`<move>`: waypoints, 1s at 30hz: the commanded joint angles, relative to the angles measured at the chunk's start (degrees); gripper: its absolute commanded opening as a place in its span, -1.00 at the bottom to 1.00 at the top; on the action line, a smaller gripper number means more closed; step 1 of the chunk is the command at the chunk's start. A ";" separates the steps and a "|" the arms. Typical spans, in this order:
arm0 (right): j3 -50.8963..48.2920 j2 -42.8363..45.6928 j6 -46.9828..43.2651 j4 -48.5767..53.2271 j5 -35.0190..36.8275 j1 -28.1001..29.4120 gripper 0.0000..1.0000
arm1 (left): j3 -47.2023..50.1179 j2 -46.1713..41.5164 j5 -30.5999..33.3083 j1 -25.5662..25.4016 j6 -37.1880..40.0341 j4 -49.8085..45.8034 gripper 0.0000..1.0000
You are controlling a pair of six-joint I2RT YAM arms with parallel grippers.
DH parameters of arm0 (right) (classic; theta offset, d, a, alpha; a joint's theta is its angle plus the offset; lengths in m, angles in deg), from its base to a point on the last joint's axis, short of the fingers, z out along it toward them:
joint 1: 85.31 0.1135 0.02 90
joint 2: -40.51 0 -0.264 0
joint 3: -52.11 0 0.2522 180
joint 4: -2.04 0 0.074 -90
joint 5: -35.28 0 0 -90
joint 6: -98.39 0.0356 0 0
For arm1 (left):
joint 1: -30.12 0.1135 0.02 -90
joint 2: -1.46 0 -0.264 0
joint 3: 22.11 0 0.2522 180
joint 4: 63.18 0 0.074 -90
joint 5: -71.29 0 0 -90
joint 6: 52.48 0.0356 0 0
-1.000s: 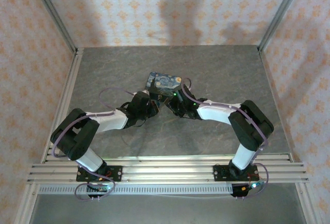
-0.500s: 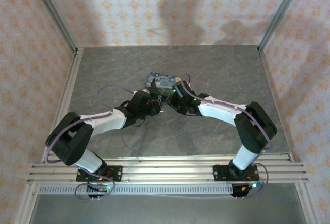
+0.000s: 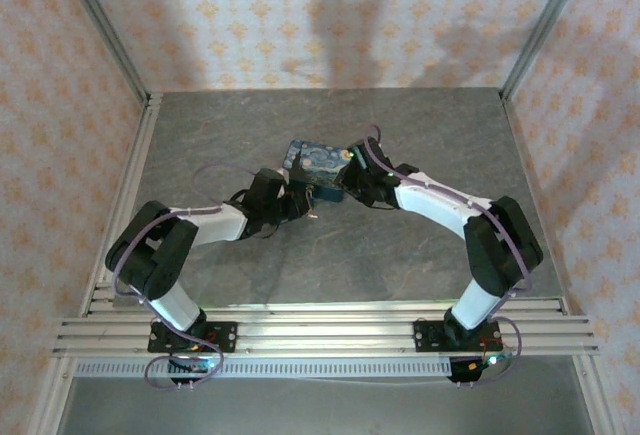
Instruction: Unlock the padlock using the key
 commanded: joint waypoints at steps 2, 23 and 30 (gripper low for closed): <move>0.82 1.76 -2.19 1.74 -0.18 -1.16 -0.28 | 0.87 2.26 0.23 -0.13 0.37 6.83 -0.37; 7.98 -1.31 -5.61 2.96 0.63 -5.47 -0.27 | 1.08 7.70 1.80 0.00 -2.01 11.92 -0.48; 13.71 -5.30 -6.89 3.95 0.91 -6.00 -0.27 | 3.05 9.30 1.11 0.09 -4.66 19.10 -0.29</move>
